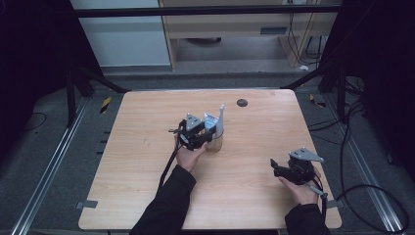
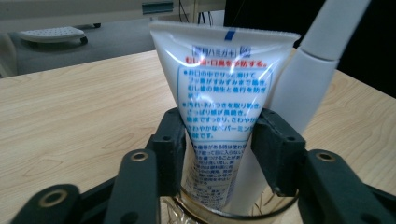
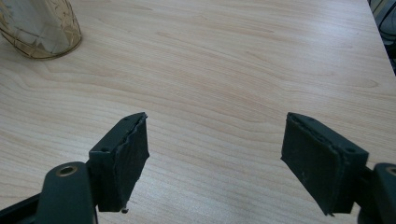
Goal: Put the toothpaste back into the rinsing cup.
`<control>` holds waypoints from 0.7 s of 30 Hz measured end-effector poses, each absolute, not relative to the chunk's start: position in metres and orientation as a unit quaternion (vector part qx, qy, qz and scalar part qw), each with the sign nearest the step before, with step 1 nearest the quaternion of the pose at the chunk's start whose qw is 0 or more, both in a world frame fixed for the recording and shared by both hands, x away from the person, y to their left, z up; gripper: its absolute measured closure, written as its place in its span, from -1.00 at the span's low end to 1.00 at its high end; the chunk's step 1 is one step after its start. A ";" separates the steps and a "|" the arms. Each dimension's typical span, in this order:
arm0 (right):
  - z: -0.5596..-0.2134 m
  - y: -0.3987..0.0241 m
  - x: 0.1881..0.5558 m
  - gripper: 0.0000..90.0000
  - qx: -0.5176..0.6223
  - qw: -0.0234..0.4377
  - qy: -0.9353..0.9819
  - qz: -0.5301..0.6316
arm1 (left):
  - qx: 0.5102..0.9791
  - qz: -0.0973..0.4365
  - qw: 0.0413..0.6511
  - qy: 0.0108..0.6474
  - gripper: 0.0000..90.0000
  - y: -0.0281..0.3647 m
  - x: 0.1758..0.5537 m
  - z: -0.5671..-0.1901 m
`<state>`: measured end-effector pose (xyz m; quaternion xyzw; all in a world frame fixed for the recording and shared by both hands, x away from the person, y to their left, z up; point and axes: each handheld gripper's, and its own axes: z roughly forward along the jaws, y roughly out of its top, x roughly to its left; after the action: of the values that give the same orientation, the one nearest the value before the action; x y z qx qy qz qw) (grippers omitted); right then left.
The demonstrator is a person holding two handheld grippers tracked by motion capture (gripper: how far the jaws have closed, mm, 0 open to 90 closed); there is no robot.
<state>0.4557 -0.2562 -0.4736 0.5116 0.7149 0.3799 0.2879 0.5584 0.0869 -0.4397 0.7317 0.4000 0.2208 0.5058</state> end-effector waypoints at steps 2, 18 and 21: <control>-0.474 -0.256 0.456 -0.49 0.513 0.287 0.714 0.380 | 0.725 0.229 0.512 0.399 0.06 0.089 0.556 -0.437; -0.473 -0.255 0.455 -0.50 0.513 0.287 0.713 0.381 | 0.724 0.246 0.515 0.387 -0.15 0.128 0.529 -0.396; -0.472 -0.254 0.454 -0.51 0.515 0.285 0.711 0.384 | 0.733 0.253 0.498 0.388 -0.17 0.138 0.523 -0.393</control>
<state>0.4543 -0.2544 -0.4722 0.5151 0.7112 0.3845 0.2847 0.5231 0.1382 -0.3932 0.7331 0.3879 0.2534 0.4979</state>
